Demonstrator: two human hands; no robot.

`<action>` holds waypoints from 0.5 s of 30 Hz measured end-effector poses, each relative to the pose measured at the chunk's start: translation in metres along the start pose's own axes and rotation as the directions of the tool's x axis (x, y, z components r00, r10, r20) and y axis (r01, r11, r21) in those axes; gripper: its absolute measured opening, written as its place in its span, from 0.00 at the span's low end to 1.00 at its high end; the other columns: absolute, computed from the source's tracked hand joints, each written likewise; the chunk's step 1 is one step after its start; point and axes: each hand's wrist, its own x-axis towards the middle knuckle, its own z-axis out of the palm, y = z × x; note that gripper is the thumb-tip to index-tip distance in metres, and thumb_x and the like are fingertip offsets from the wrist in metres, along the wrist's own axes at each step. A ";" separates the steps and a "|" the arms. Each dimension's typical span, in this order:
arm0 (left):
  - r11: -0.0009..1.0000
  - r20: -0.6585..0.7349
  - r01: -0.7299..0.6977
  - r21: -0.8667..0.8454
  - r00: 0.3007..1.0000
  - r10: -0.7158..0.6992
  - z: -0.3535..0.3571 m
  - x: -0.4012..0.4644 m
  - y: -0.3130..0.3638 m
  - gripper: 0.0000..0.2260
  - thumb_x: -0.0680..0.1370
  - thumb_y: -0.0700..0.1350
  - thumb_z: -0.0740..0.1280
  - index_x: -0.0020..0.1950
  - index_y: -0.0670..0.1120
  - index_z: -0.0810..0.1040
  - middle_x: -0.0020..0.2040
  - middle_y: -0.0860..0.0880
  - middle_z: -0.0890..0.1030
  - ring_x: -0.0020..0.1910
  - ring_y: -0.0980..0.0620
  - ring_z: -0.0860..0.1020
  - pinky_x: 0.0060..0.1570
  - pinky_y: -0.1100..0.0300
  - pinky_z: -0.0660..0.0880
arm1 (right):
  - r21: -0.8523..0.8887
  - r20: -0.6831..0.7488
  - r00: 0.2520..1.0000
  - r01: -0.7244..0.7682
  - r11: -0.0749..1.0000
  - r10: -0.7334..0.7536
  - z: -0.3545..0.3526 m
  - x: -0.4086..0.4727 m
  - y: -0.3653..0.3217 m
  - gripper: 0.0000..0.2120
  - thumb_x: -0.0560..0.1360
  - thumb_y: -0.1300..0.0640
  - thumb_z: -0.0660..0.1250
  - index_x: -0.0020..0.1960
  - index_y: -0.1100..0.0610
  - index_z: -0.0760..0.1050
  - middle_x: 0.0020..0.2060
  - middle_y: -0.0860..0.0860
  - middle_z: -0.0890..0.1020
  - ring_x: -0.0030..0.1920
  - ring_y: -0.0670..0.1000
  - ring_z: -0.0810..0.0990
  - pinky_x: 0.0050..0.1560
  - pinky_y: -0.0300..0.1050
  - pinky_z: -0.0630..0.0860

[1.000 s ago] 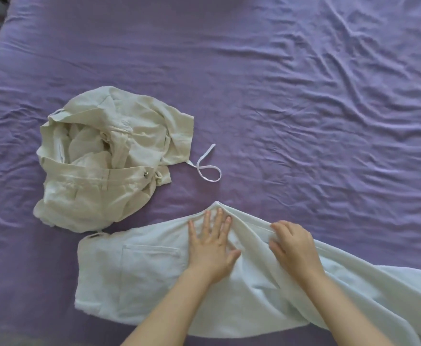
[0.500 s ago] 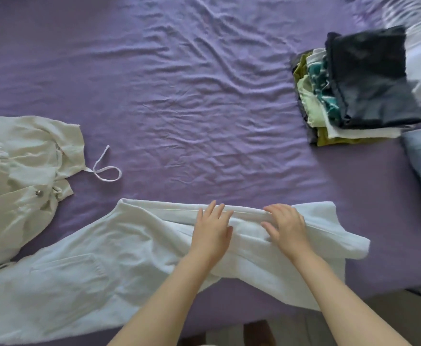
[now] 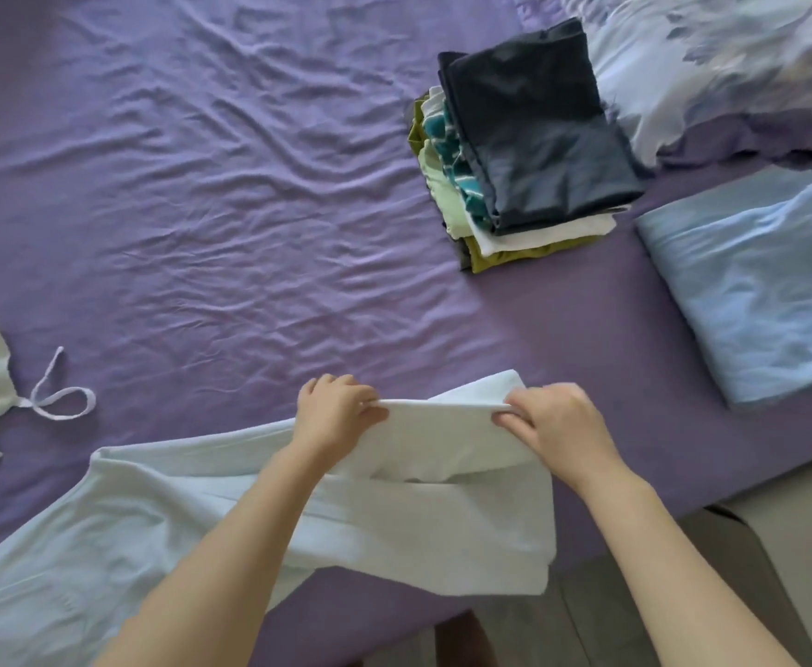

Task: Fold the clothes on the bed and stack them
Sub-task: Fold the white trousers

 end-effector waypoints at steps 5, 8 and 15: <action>0.961 -0.047 0.275 -0.044 0.960 -0.277 0.000 0.025 -0.001 0.10 0.78 0.53 0.65 0.54 0.54 0.82 0.57 0.49 0.78 0.62 0.44 0.70 0.69 0.47 0.57 | 0.057 -0.217 0.976 -0.008 0.998 0.020 0.004 0.046 0.003 0.24 0.69 0.67 0.72 0.64 0.61 0.74 0.61 0.62 0.77 0.61 0.63 0.75 0.61 0.59 0.70; 0.949 -0.147 0.307 -0.066 0.938 -0.314 0.009 0.020 0.020 0.12 0.75 0.46 0.69 0.58 0.49 0.81 0.60 0.45 0.76 0.63 0.41 0.69 0.67 0.48 0.61 | 0.186 -0.051 0.989 -0.128 0.974 0.139 0.028 0.034 0.016 0.31 0.74 0.60 0.70 0.74 0.58 0.62 0.72 0.60 0.64 0.71 0.60 0.64 0.68 0.52 0.61; 0.913 0.100 -0.338 -0.226 0.925 0.367 0.041 -0.036 0.075 0.13 0.73 0.54 0.72 0.52 0.48 0.82 0.45 0.48 0.80 0.48 0.45 0.77 0.44 0.55 0.70 | 0.297 0.088 0.982 -0.185 0.937 0.166 0.077 -0.071 0.008 0.27 0.68 0.46 0.73 0.63 0.57 0.75 0.68 0.59 0.70 0.66 0.62 0.70 0.61 0.61 0.73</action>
